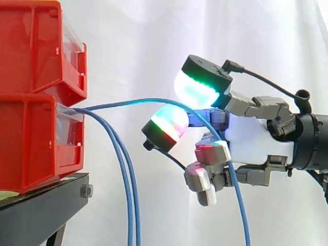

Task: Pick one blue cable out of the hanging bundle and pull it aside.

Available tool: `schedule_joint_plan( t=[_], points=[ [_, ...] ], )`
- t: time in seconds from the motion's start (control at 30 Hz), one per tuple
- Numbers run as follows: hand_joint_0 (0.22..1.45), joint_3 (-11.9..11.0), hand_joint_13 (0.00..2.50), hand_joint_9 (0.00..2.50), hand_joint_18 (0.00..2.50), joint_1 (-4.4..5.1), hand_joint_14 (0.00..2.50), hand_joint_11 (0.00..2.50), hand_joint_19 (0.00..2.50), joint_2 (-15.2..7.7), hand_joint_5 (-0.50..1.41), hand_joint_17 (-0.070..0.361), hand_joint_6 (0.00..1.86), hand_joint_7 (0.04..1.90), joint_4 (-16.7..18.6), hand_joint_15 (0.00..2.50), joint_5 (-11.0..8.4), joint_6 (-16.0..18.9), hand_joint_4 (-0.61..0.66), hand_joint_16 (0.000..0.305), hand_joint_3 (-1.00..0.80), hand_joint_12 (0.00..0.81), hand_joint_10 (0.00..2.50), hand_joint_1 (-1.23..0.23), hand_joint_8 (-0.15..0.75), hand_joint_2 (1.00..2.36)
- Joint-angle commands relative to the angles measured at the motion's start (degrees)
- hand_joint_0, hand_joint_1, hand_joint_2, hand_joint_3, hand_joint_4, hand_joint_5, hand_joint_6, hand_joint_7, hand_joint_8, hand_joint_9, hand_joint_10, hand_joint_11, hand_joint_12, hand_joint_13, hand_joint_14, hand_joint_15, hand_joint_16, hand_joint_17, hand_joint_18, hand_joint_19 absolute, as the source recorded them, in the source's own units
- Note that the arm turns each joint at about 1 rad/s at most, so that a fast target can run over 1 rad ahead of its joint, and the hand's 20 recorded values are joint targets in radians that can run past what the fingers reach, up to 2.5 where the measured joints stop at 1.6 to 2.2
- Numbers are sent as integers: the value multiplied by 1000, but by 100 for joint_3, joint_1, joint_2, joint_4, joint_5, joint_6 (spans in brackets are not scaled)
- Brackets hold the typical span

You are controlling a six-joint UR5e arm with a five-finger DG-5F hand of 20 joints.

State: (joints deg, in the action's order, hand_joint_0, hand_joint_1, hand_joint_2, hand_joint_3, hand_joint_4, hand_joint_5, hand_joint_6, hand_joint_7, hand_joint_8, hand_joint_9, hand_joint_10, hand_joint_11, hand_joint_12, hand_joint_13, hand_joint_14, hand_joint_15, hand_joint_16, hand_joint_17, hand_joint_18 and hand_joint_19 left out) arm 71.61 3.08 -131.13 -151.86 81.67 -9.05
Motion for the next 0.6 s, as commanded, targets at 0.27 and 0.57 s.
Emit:
schedule_joint_plan(
  t=[0.27,0.57],
  points=[
    [490,-7,1100,1366,967,0,21,795,726,0,-127,125,872,924,-1,704,-2,0,51,56,-462,398,20,-582,355,1002],
    [549,2,1099,1365,954,0,24,822,740,0,-132,114,894,992,-1,716,-2,0,26,51,-308,372,19,-743,333,1012]
  ],
)
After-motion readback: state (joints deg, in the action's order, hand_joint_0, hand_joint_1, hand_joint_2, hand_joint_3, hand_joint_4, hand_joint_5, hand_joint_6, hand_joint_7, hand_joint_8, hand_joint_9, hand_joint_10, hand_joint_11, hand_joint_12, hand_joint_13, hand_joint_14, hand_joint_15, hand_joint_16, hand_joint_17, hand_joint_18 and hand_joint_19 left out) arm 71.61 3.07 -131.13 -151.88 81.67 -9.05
